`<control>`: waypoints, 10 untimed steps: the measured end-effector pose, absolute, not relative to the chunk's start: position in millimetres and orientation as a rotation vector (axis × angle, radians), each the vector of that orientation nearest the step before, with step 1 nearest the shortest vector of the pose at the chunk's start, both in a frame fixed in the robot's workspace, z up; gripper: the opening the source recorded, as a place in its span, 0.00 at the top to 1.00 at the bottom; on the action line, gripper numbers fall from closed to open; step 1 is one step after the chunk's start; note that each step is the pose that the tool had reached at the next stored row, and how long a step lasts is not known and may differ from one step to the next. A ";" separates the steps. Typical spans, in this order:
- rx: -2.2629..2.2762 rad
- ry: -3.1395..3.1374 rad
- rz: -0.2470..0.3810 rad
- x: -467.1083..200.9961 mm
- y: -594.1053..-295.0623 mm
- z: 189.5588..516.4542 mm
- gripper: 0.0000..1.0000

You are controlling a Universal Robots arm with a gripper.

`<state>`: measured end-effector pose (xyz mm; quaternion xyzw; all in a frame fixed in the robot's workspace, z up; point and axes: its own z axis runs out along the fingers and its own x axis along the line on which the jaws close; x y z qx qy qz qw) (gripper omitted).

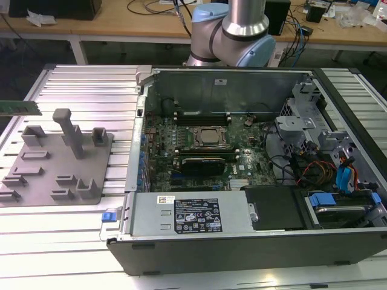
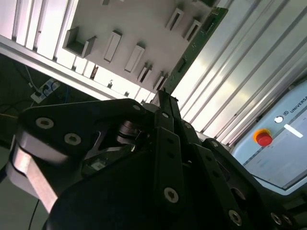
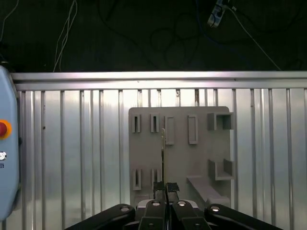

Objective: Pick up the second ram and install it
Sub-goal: 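Pick up the second ram and move it above second insertion slot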

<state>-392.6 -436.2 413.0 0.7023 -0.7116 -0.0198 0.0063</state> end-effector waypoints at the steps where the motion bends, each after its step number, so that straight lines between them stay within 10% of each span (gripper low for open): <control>1: 2.197 -2.227 -0.062 -389.1 -436.2 412.9 0.91; 10: 2.199 -2.226 -0.062 -345.1 -436.2 412.8 0.91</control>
